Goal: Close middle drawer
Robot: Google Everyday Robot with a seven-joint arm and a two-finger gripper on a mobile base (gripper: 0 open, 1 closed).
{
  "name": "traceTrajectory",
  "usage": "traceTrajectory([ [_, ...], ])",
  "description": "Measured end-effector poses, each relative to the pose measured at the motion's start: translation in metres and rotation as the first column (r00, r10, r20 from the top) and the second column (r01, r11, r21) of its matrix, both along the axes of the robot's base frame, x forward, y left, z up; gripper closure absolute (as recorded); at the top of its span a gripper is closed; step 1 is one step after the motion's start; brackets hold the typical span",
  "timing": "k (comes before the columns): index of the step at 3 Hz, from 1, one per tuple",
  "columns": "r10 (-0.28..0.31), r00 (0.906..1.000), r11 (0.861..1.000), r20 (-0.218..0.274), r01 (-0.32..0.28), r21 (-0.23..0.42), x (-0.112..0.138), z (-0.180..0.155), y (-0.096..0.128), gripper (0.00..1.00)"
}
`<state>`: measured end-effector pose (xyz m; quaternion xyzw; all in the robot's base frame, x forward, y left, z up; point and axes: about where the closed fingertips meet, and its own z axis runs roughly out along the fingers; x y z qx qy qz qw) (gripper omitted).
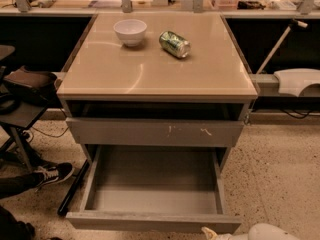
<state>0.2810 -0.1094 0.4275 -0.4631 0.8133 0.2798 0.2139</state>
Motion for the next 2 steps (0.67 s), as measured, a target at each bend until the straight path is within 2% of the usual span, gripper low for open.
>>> traceTrajectory([
  [2, -0.024, 0.9995, 0.999, 0.022, 0.023, 0.037, 0.045, -0.005, 0.022, 0.0],
])
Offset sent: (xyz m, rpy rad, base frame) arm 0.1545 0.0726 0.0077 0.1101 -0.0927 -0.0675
